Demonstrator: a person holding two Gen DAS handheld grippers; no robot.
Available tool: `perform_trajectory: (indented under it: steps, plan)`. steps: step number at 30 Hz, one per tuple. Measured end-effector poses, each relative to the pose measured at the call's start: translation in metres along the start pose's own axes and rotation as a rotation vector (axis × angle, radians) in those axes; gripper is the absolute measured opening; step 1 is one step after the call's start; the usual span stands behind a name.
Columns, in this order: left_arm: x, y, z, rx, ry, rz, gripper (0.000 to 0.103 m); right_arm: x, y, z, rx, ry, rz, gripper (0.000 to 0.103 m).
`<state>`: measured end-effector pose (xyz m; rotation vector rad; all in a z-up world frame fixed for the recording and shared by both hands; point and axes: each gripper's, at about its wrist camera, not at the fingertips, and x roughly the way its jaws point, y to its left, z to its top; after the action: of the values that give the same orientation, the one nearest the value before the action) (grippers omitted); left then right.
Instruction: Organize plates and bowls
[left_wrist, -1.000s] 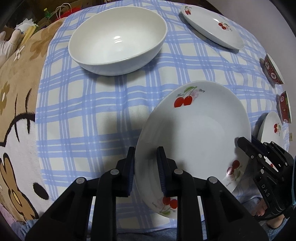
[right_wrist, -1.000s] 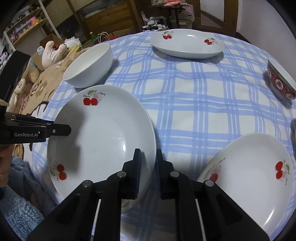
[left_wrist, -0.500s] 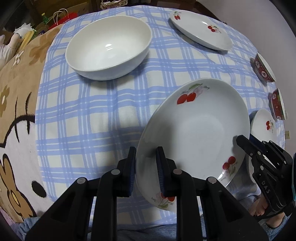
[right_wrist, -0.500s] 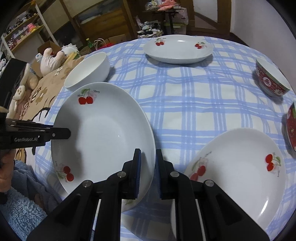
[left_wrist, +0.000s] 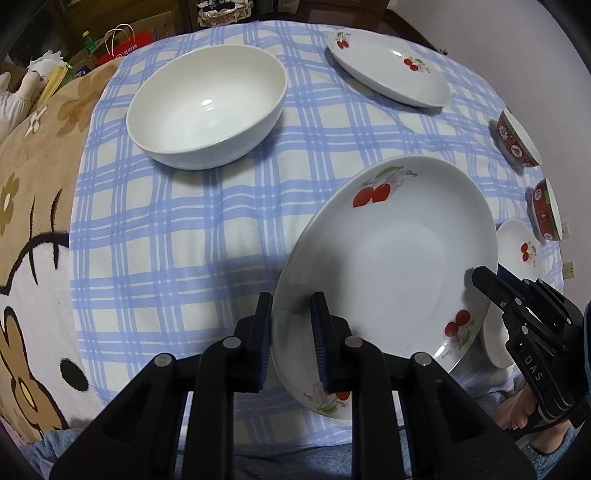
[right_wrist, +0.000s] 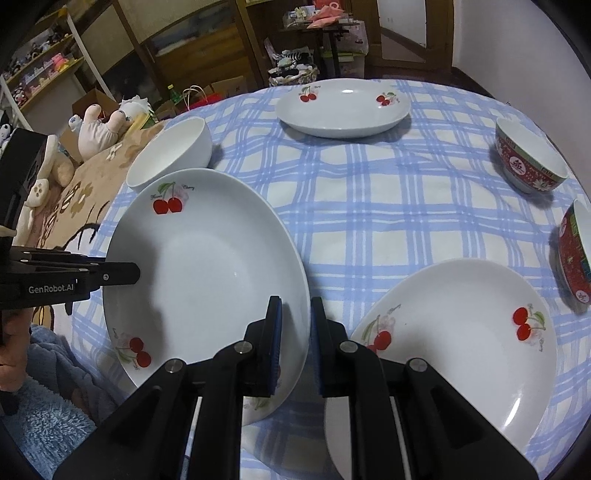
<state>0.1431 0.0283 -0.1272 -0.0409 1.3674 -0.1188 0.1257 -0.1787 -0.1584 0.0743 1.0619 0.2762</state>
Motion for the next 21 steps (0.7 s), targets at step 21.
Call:
perform_trajectory:
  steps: [21]
  plan:
    - [-0.019, -0.066, 0.007, 0.042, -0.062, -0.088, 0.020, -0.054, -0.051, -0.008, 0.099, -0.060, -0.086, 0.015]
